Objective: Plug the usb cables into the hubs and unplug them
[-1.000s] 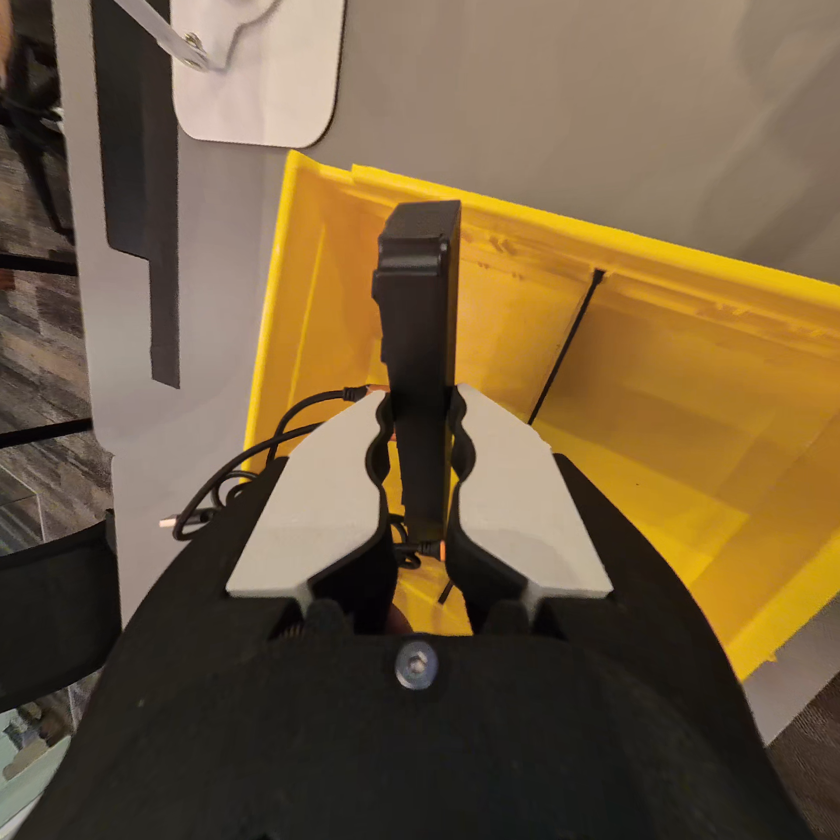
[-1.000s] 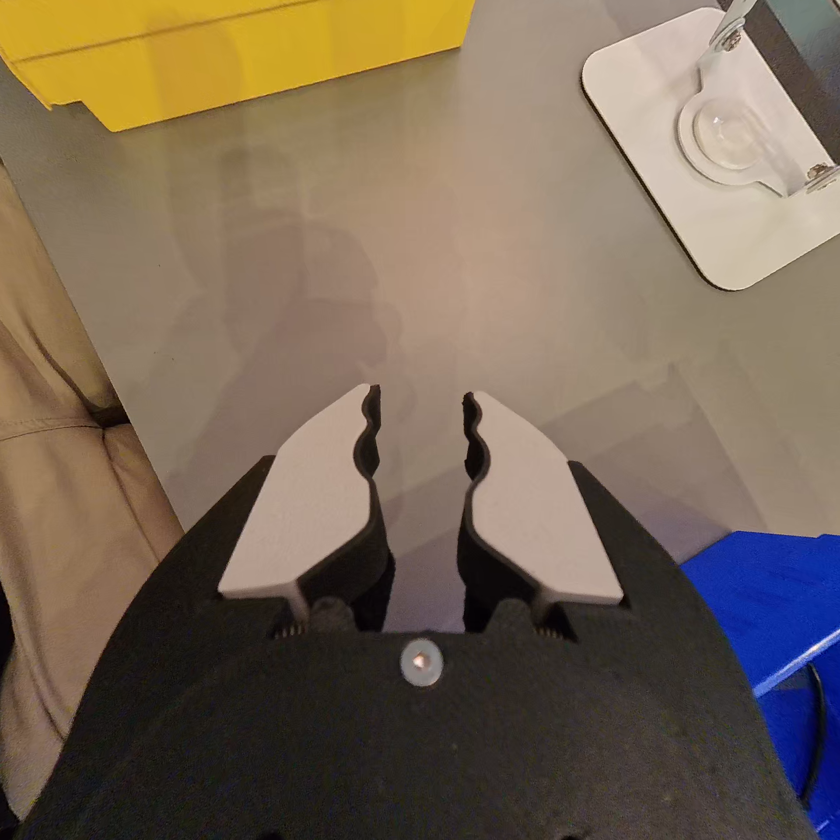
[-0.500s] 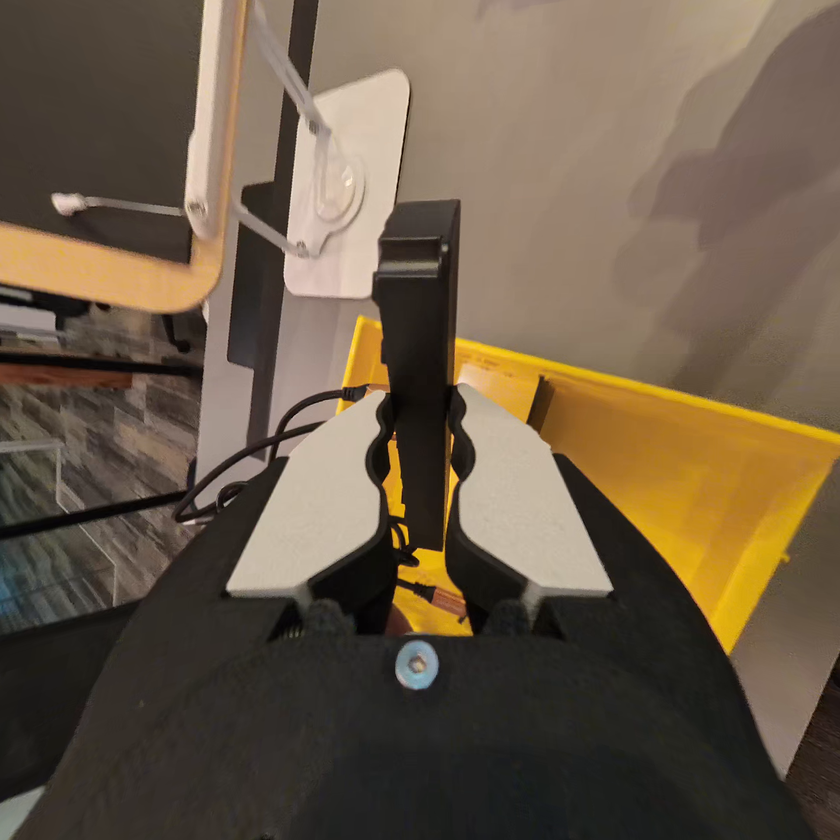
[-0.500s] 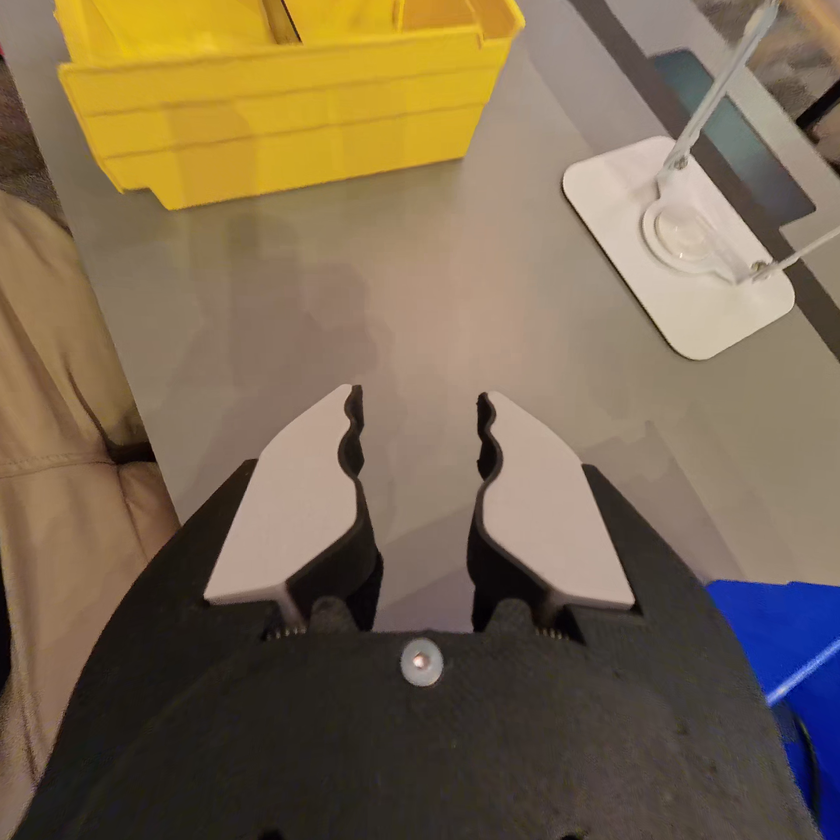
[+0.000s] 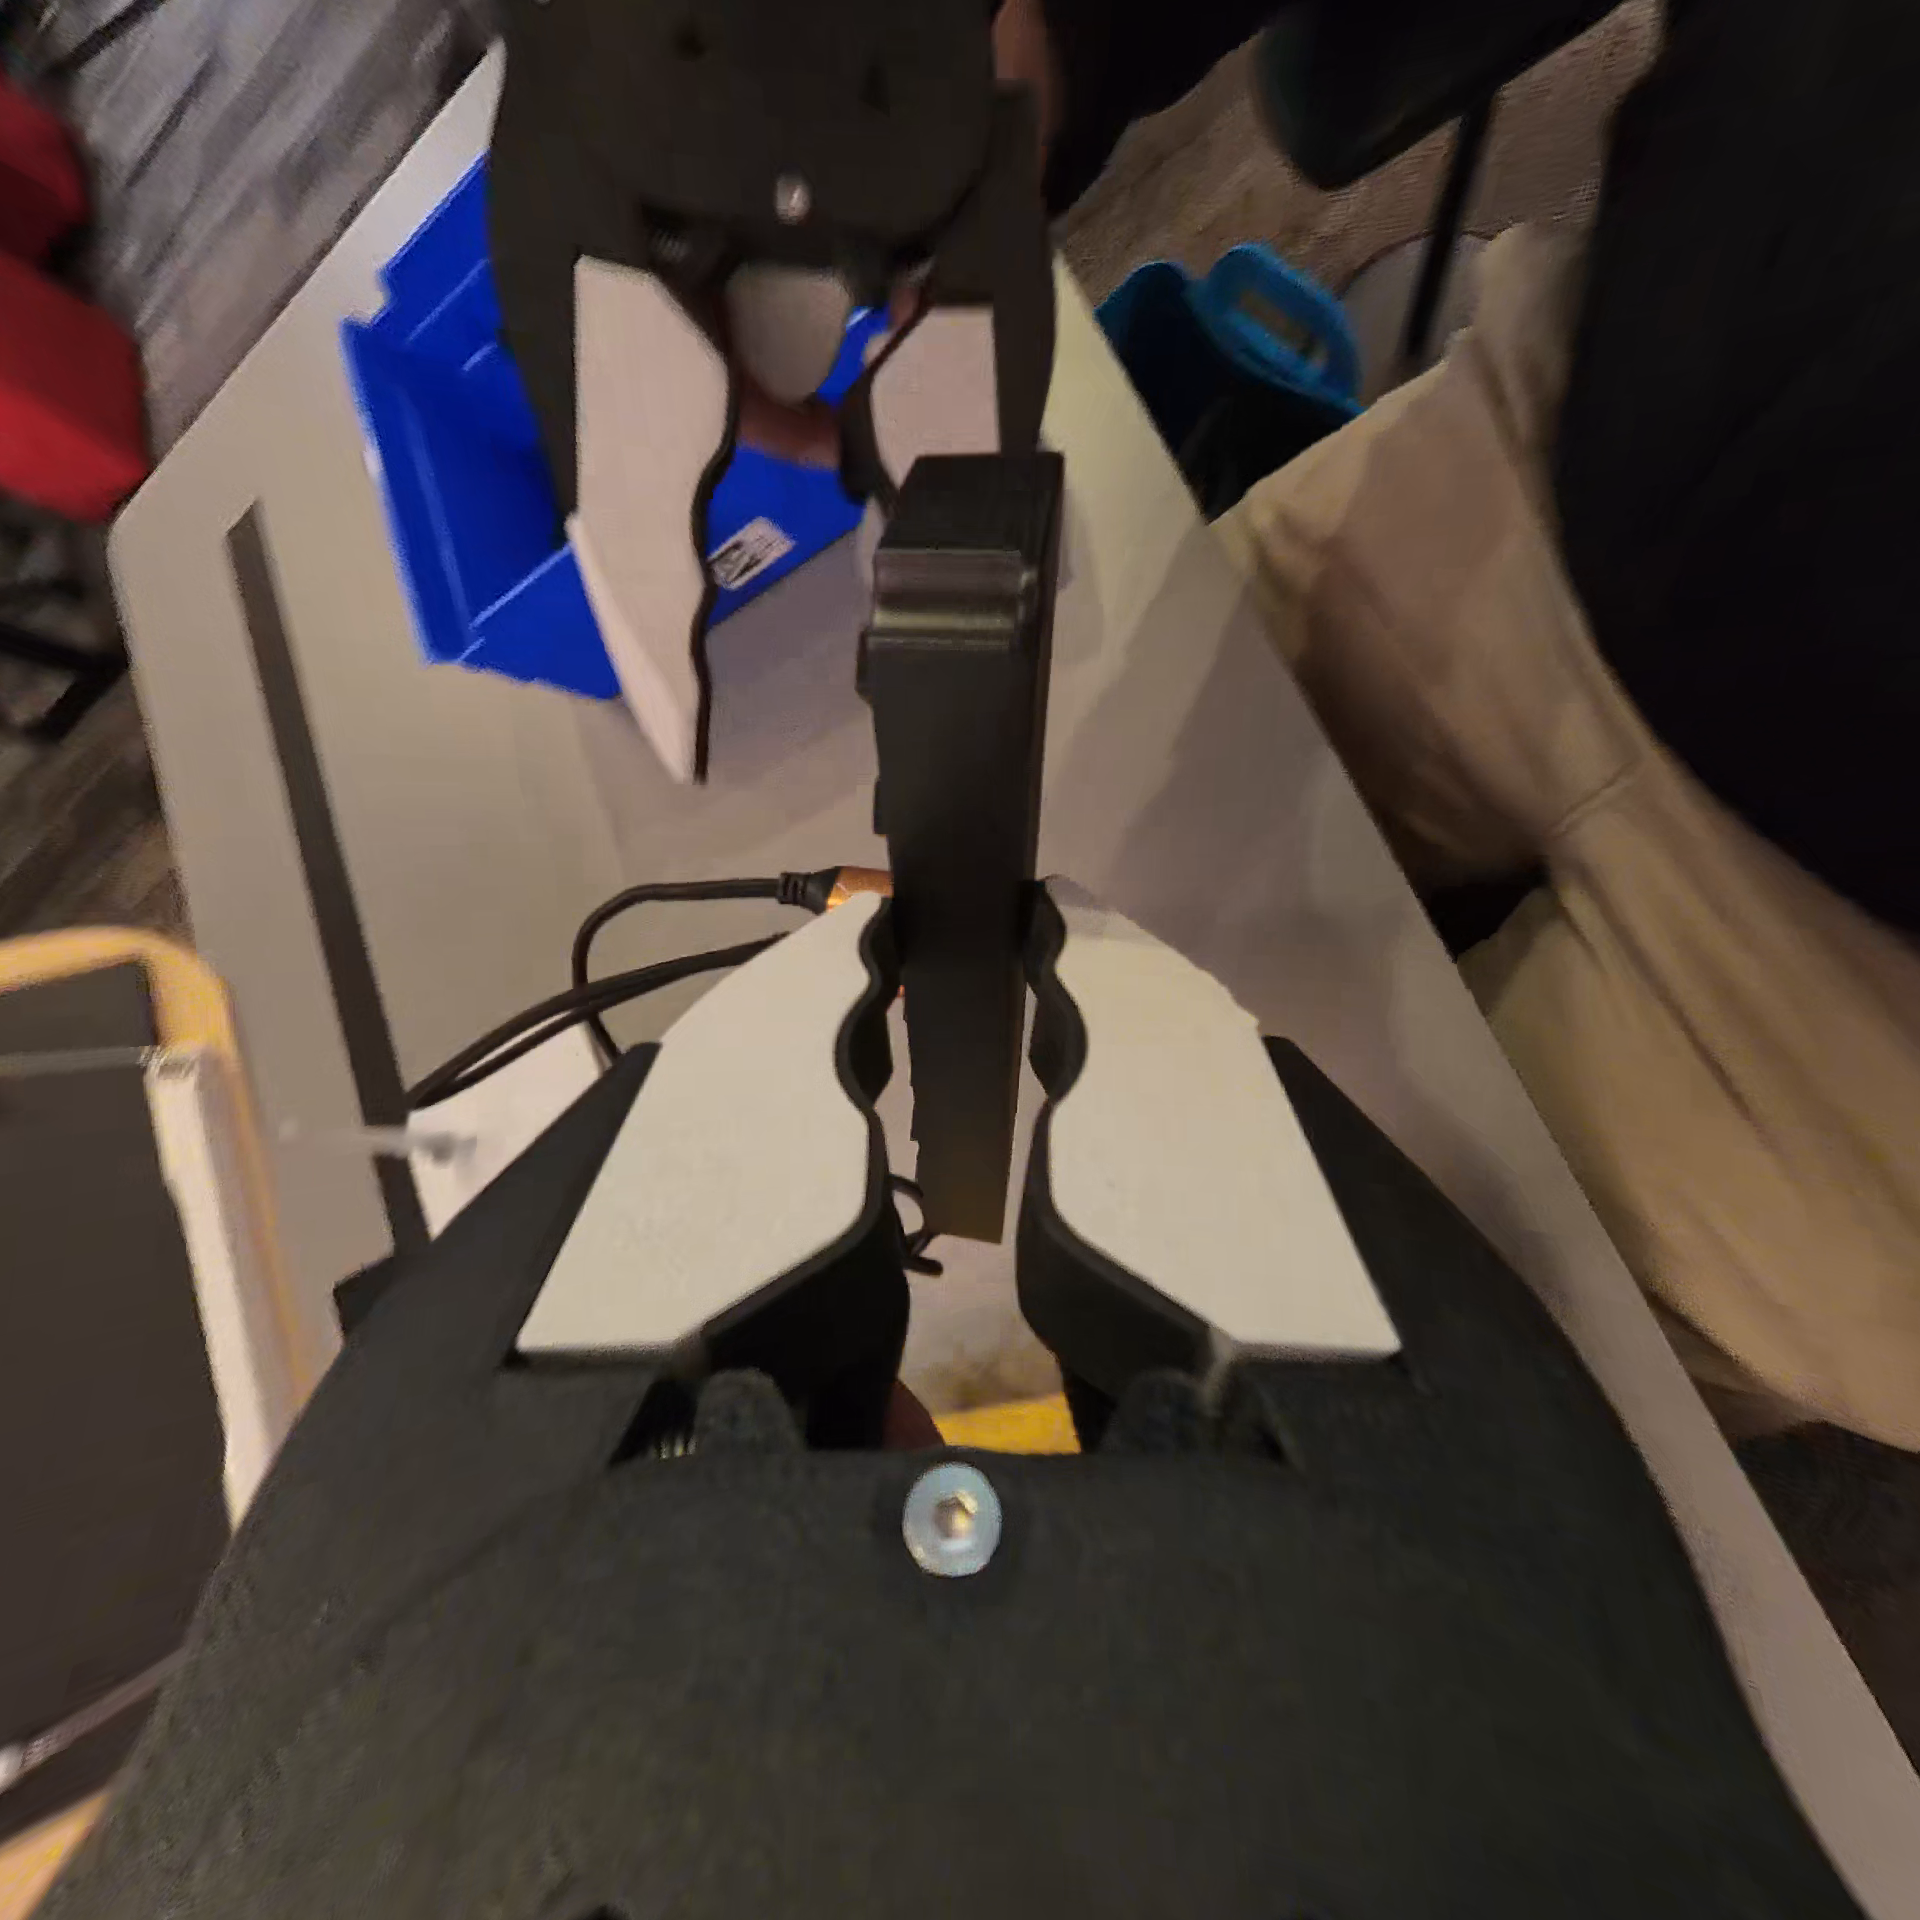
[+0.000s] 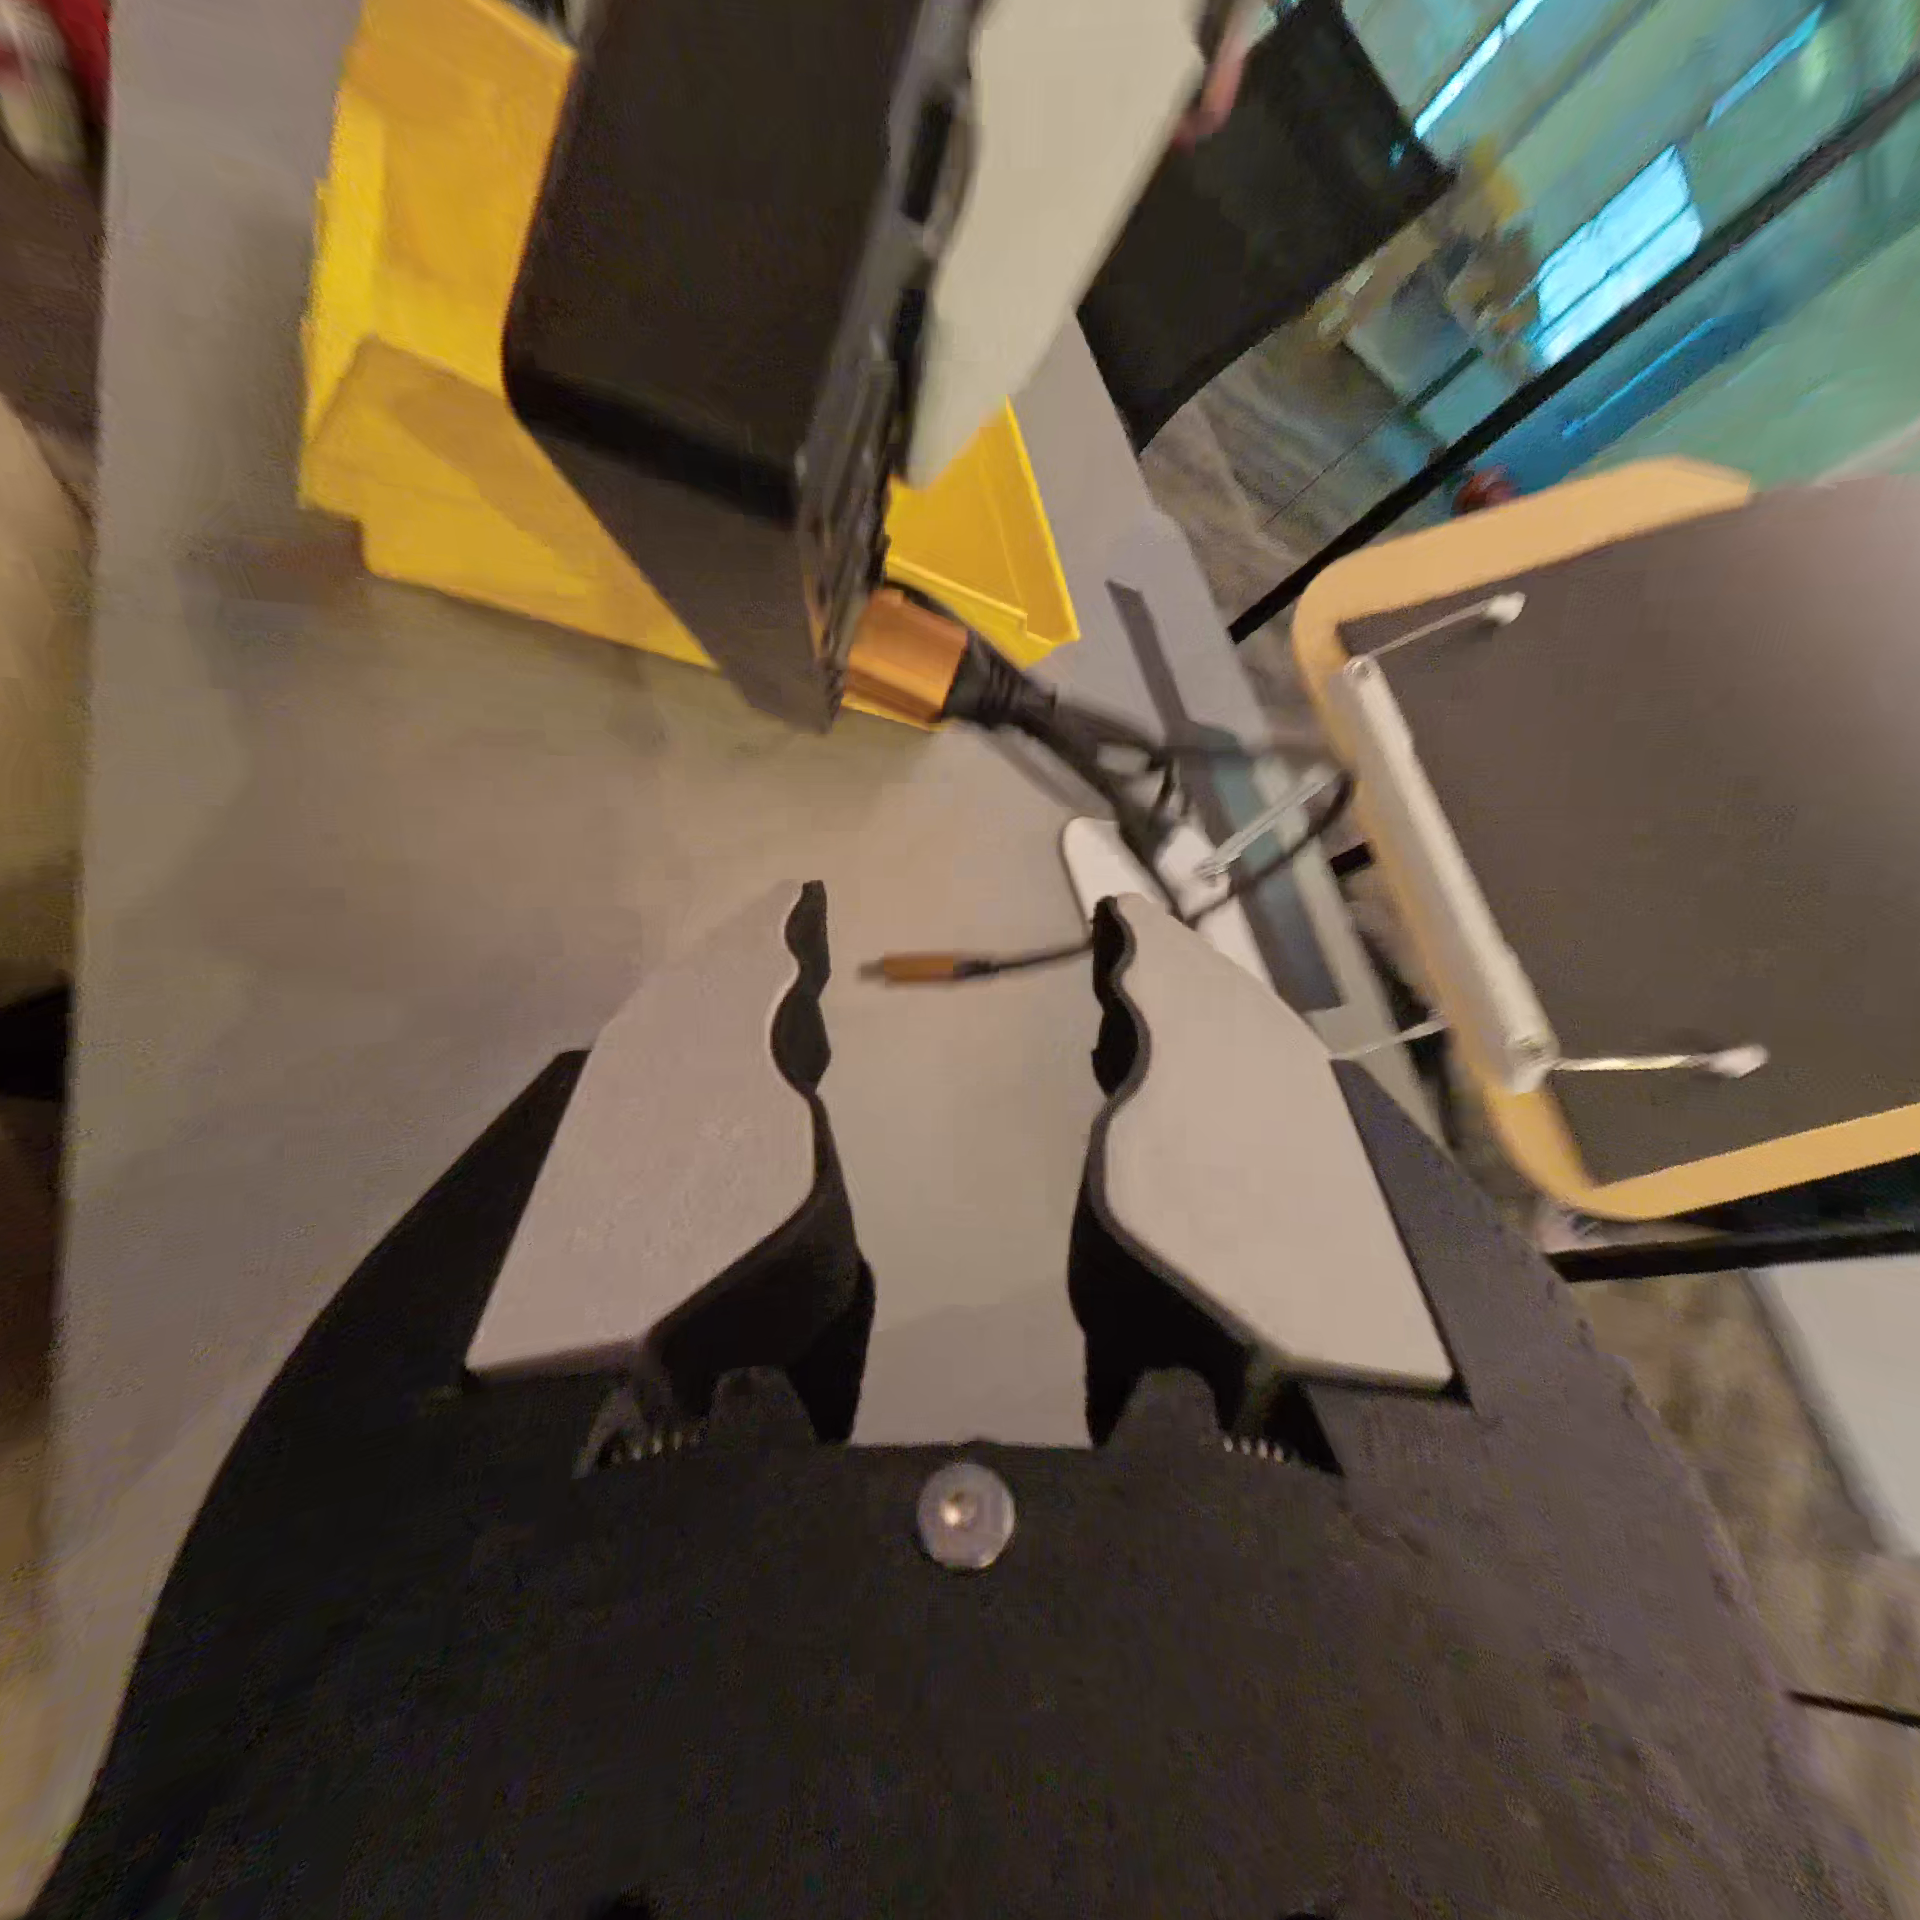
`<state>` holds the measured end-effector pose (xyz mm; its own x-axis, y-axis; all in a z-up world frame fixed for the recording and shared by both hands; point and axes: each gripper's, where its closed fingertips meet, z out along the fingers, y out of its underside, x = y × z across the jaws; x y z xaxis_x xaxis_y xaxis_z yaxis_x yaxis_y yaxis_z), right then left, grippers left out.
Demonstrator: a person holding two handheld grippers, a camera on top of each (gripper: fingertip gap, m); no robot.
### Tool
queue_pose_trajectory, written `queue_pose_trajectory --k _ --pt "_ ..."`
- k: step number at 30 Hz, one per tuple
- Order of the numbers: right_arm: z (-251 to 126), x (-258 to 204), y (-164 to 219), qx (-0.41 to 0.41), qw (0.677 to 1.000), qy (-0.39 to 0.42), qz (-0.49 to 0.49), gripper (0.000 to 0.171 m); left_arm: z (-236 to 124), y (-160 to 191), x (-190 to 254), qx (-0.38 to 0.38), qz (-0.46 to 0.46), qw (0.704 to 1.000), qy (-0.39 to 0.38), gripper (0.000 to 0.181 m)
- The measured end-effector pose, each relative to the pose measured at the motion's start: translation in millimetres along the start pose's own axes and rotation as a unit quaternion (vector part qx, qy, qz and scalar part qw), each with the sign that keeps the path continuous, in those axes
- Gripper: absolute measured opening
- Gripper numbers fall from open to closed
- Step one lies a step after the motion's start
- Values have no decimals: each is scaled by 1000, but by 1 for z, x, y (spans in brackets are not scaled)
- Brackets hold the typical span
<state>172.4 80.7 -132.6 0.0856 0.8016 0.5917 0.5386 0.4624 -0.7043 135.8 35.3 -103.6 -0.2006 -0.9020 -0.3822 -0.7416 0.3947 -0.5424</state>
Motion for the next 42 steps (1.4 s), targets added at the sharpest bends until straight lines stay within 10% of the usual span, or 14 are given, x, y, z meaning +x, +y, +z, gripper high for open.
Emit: queue_pose_trajectory --k 1,12,27,42 --pt "0 -2 -1 -4 999 8 -41 44 7 -6 4 3 11 1000 16 23" --pt "4 -43 8 -29 986 -56 -157 17 37 -27 31 34 41 992 118 23" --pt "14 -33 18 -72 996 -42 -40 8 61 34 -12 -38 -16 988 -148 79" --pt "15 -34 8 -59 997 -28 -52 20 60 40 -20 -3 -1 970 -244 58"
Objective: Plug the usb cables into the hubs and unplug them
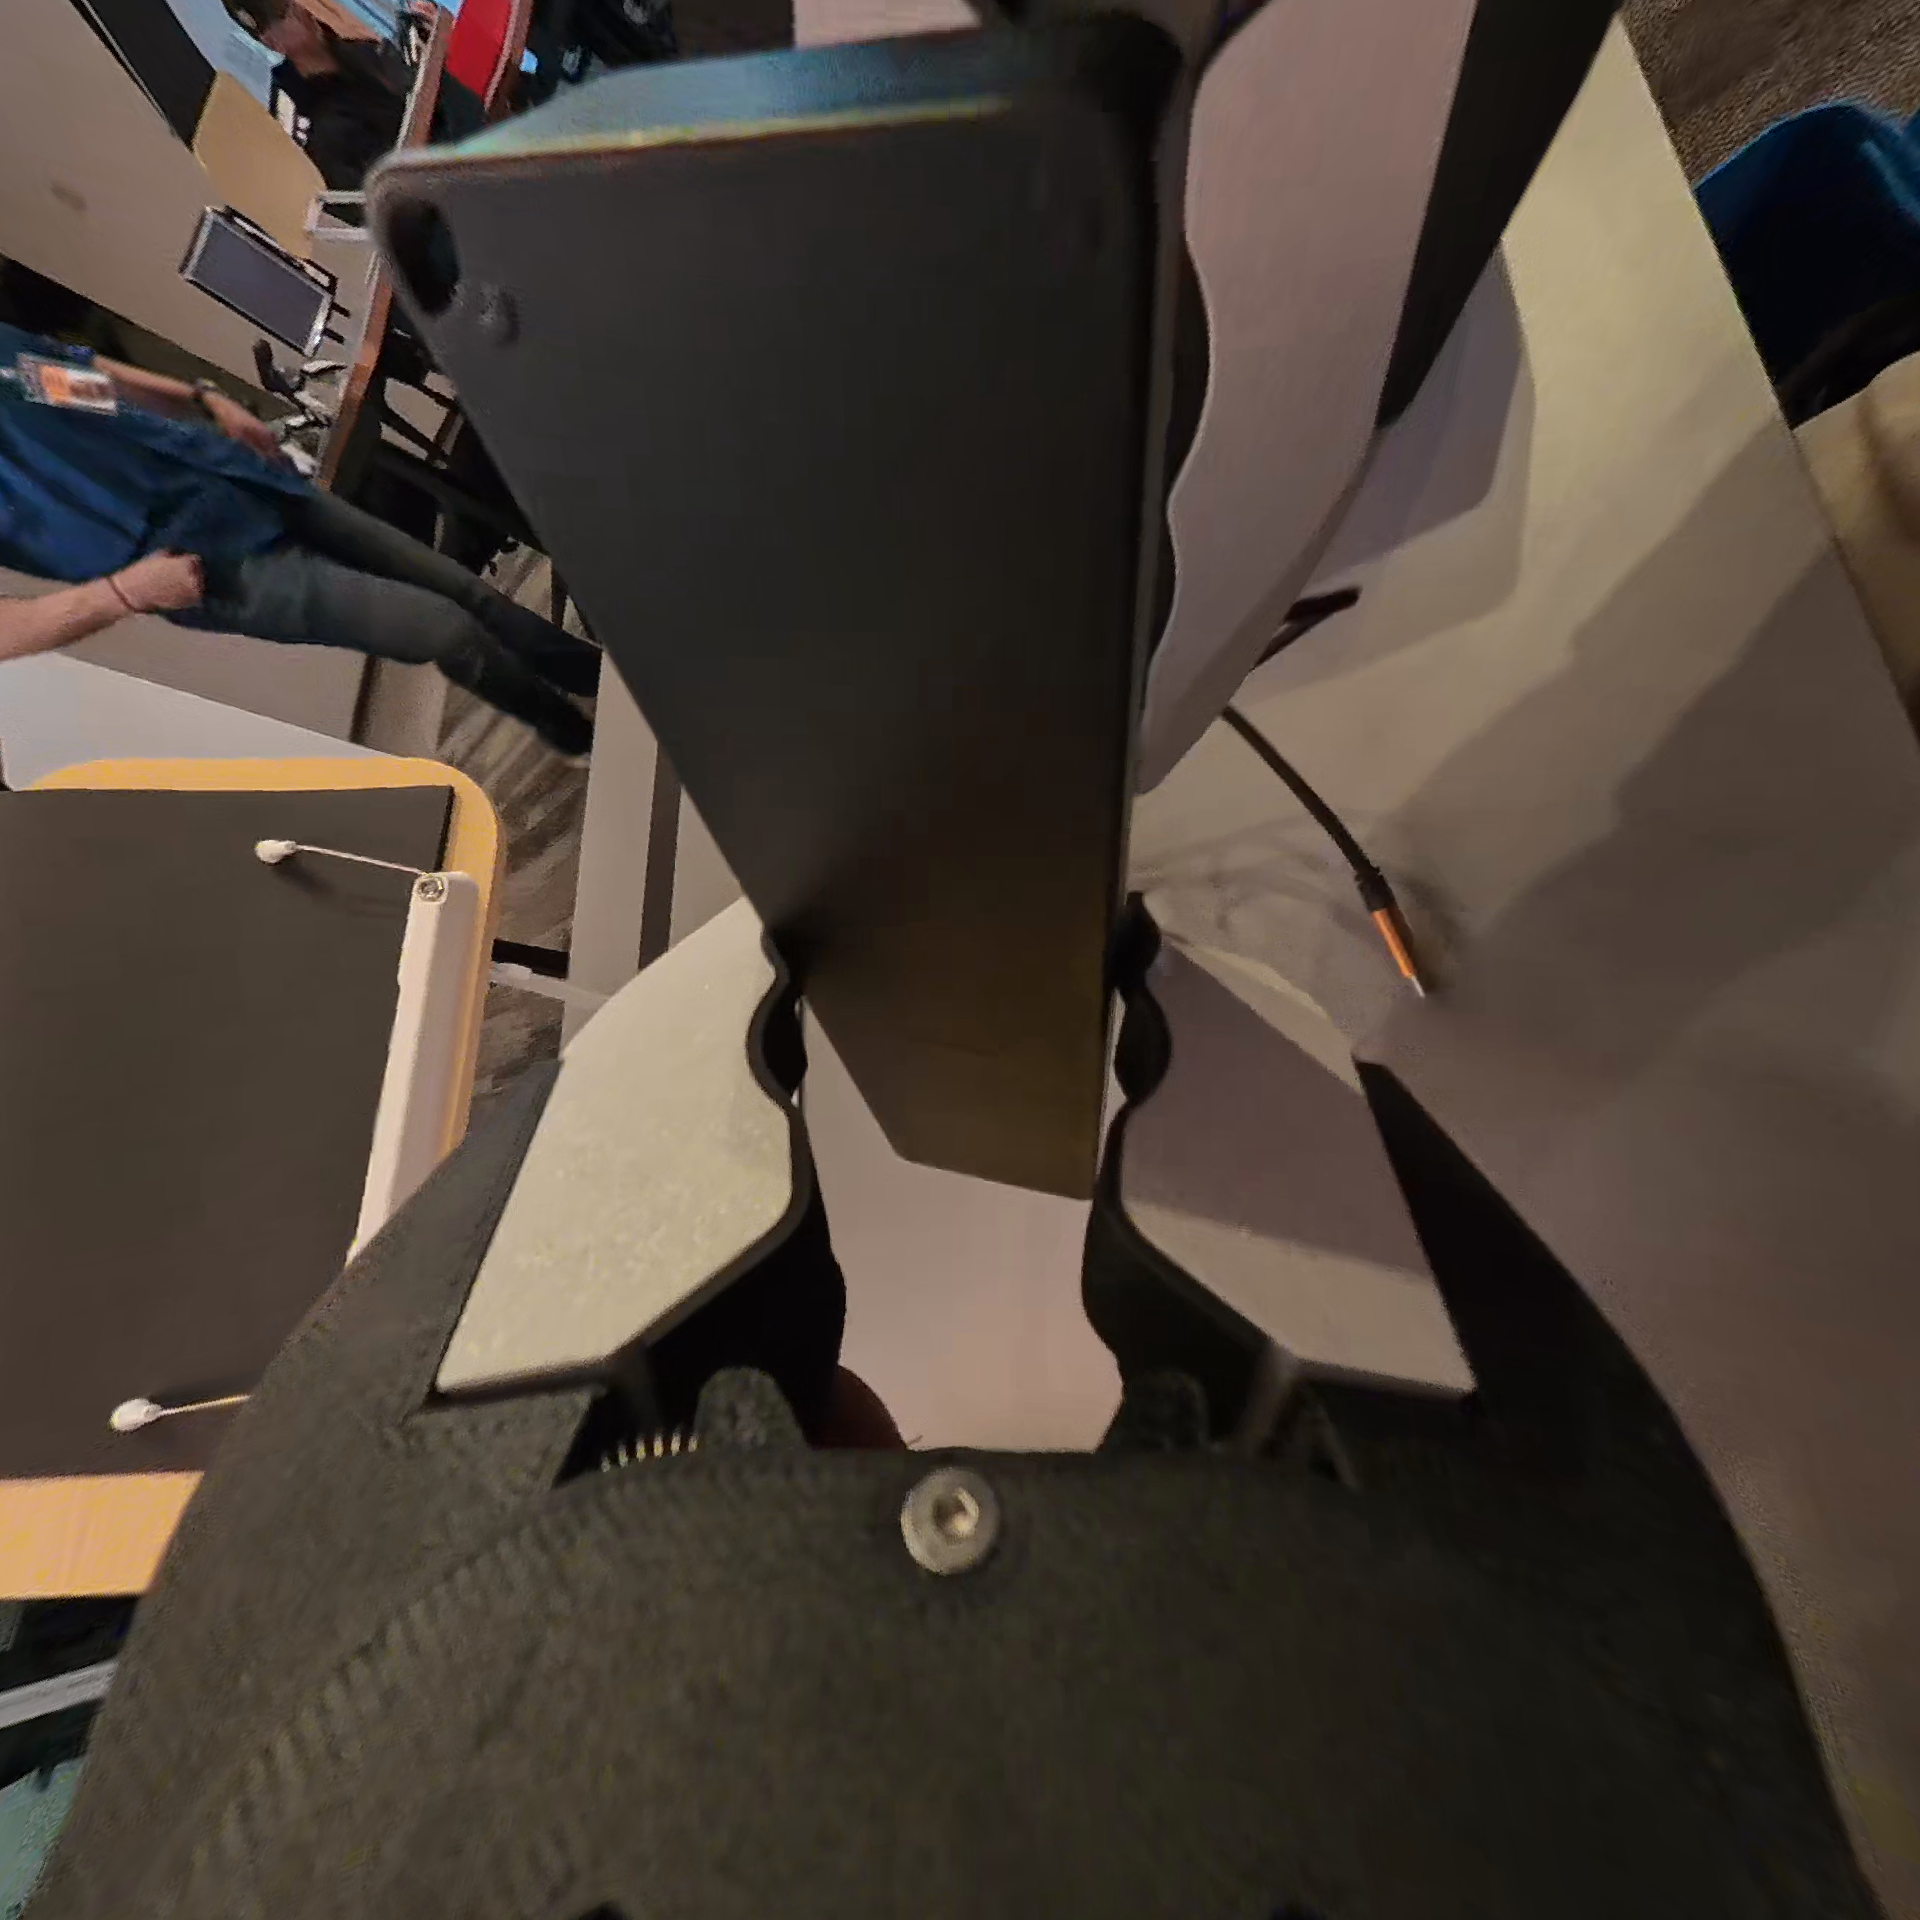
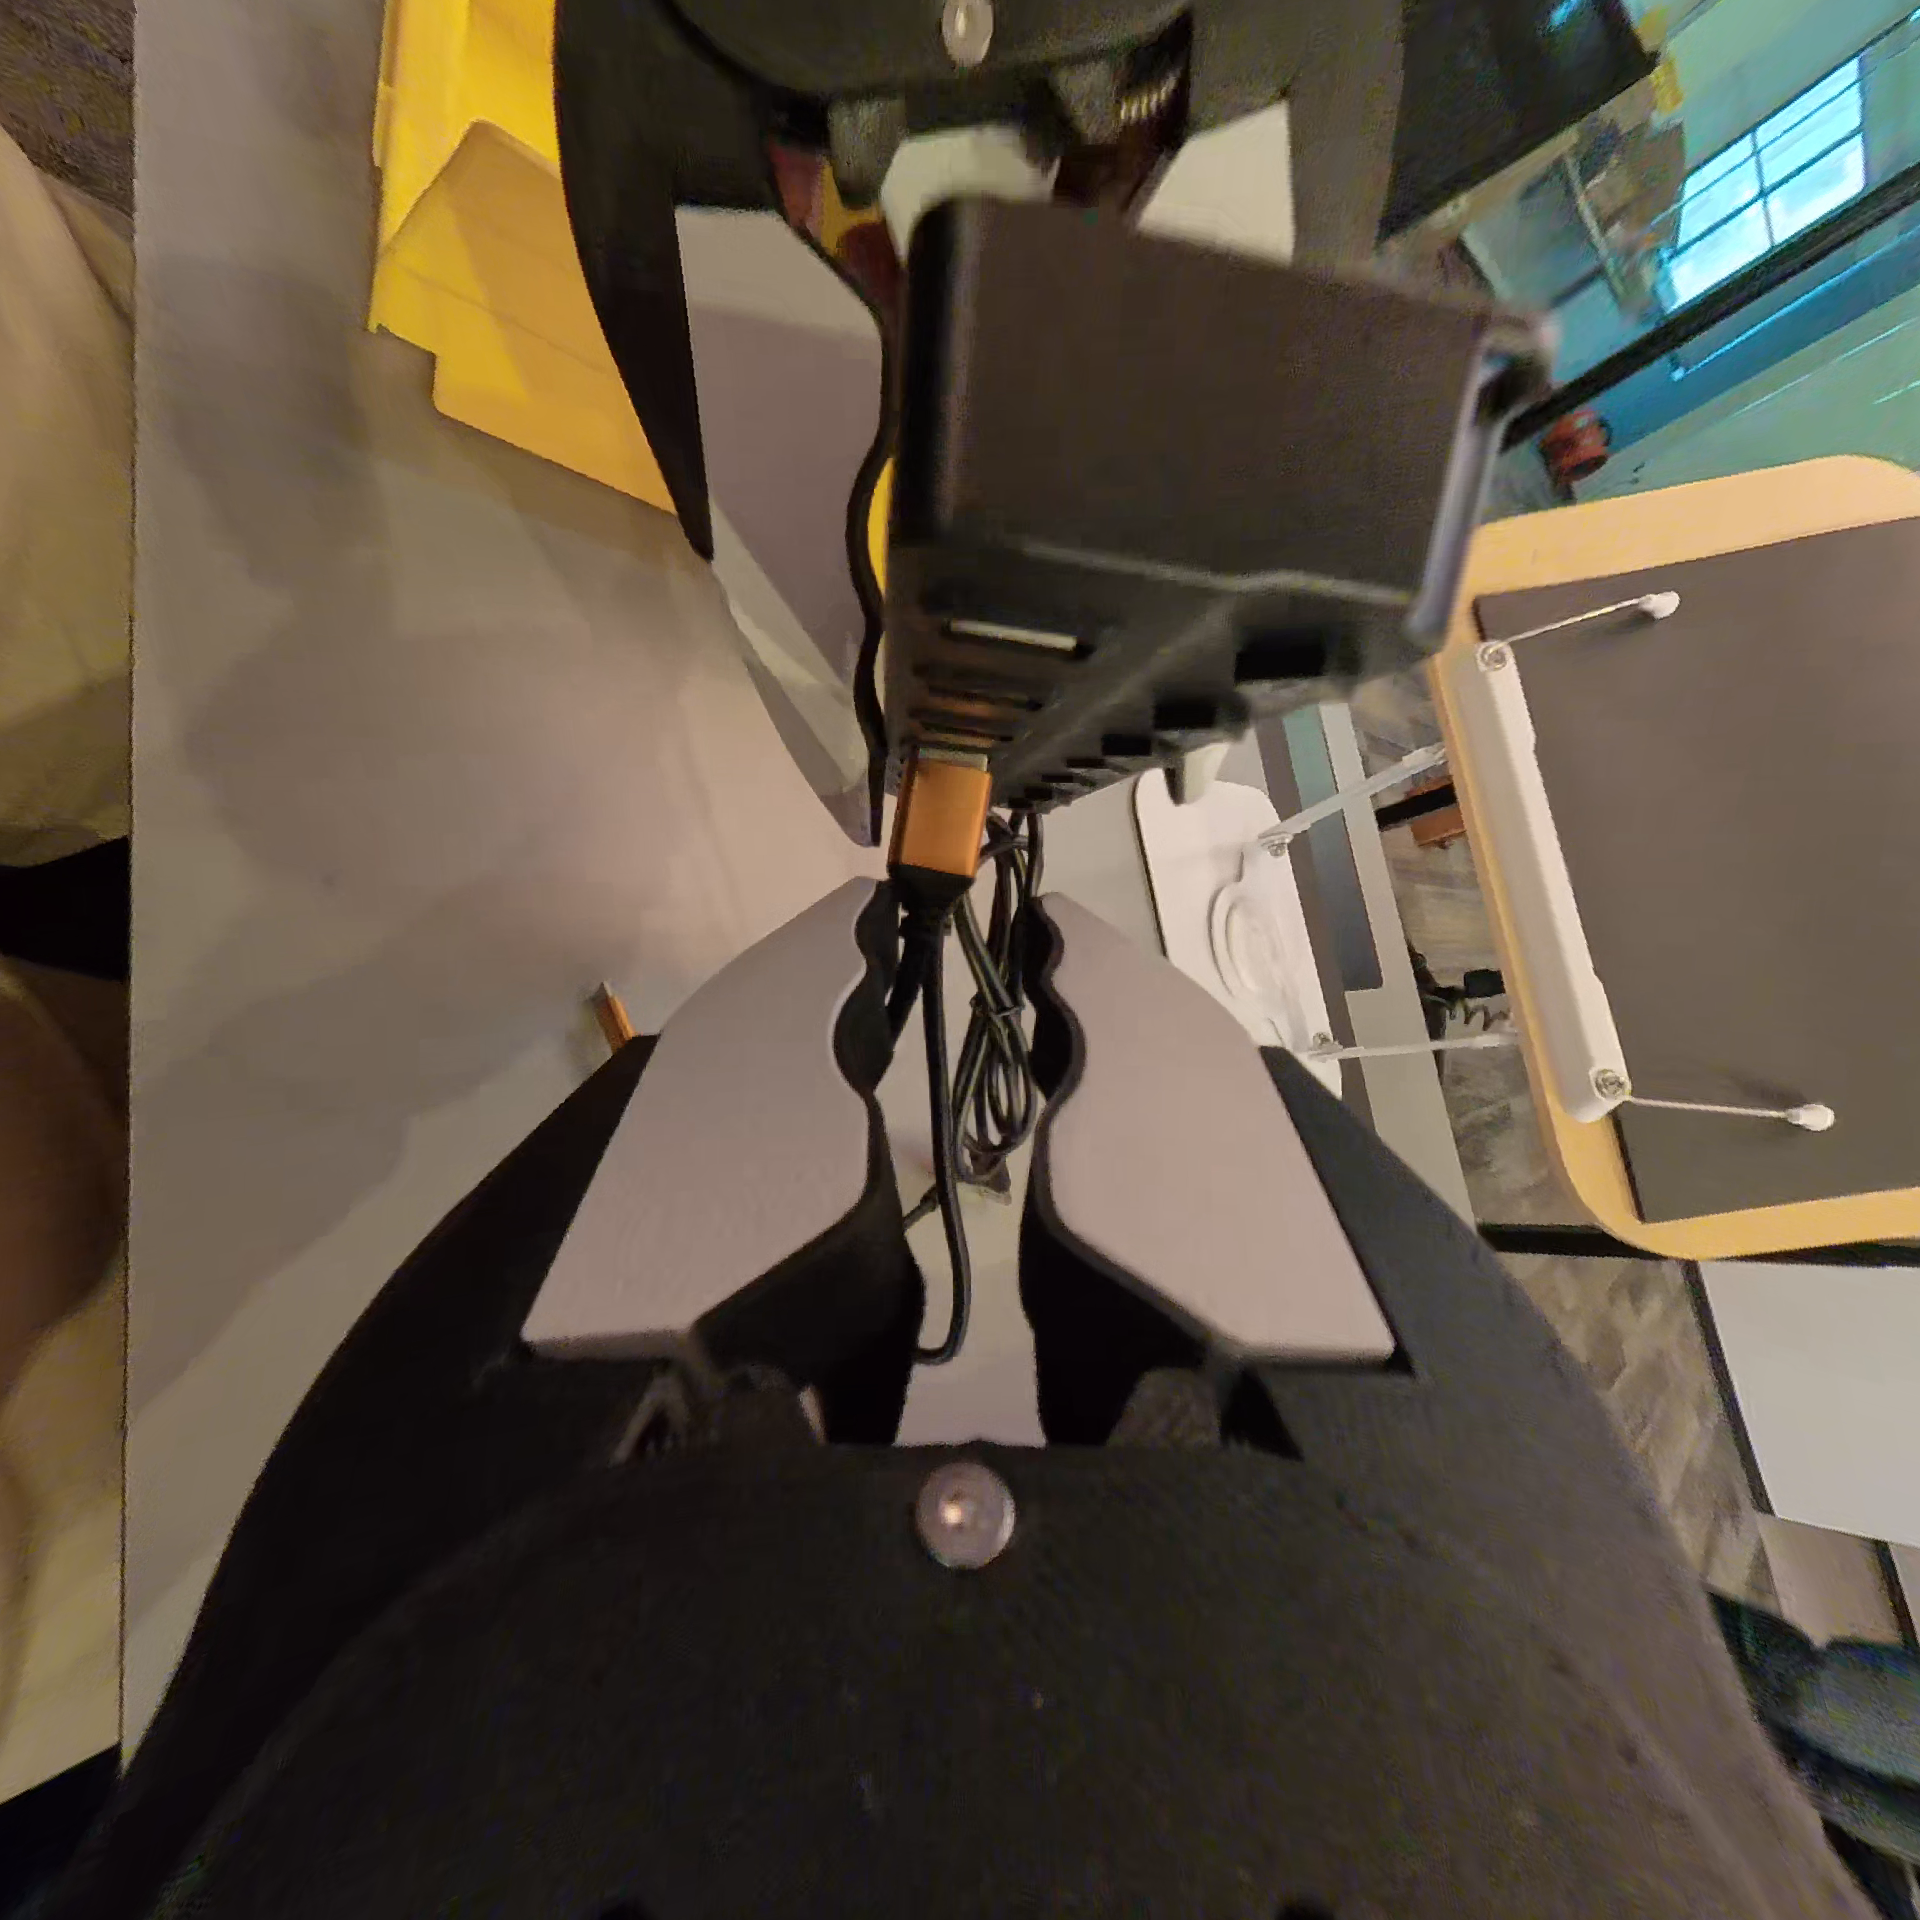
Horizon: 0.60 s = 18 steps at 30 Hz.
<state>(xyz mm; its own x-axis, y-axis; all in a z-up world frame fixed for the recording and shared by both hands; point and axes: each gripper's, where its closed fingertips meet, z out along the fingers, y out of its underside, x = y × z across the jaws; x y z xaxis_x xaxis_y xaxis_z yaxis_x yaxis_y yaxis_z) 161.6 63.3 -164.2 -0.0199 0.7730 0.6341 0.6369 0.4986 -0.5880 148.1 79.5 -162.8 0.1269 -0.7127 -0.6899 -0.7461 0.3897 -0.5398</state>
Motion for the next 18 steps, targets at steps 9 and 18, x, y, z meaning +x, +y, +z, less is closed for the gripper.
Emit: queue_pose_trajectory --k 9,18 --pt "1 -3 -6 3 1000 -2 -3 9 -8 -2 -3 15 11 1000 -13 57" --pt "-2 -3 -5 -5 1000 -7 -15 6 -12 -6 -3 24 36 999 -24 57"
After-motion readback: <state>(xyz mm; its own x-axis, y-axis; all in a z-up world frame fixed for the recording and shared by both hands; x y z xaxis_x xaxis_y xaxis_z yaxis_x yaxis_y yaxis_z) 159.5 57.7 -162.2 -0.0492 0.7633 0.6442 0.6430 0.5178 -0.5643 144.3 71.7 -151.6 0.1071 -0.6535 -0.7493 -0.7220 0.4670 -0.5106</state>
